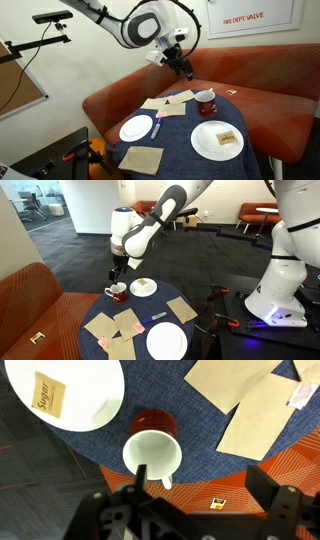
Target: Move the mug forward
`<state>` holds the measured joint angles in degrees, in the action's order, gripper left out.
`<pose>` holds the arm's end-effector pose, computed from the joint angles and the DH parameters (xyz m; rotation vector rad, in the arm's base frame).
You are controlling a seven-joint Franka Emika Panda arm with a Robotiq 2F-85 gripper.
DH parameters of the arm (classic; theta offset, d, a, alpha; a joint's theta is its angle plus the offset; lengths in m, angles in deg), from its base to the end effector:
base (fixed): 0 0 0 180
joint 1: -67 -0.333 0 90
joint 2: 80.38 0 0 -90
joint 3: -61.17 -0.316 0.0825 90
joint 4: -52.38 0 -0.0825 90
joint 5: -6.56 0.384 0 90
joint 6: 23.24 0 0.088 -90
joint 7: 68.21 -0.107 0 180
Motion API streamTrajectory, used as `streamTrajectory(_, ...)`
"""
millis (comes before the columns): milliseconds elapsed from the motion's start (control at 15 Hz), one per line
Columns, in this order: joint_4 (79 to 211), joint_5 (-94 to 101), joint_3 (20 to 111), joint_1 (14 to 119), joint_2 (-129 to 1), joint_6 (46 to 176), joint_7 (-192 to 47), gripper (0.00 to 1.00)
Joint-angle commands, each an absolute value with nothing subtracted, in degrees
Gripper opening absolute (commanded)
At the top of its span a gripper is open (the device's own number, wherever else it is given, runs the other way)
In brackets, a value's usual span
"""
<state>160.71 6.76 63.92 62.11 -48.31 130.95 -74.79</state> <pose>0.6565 0.0266 0.2311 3.1125 -0.1091 0.3792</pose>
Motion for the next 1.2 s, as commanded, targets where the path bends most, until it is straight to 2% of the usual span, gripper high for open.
streamTrajectory(0, 171.31, 4.96, 65.16, 60.02, -59.21, 127.21, -78.68, 1.00)
streamTrajectory(533, 181.52, 2.90, 63.47, 60.38, -69.90, 123.88, -80.78, 1.00)
streamTrajectory(1133, 181.84, 3.84, 62.42, 61.23, -68.91, 125.28, -79.07, 1.00)
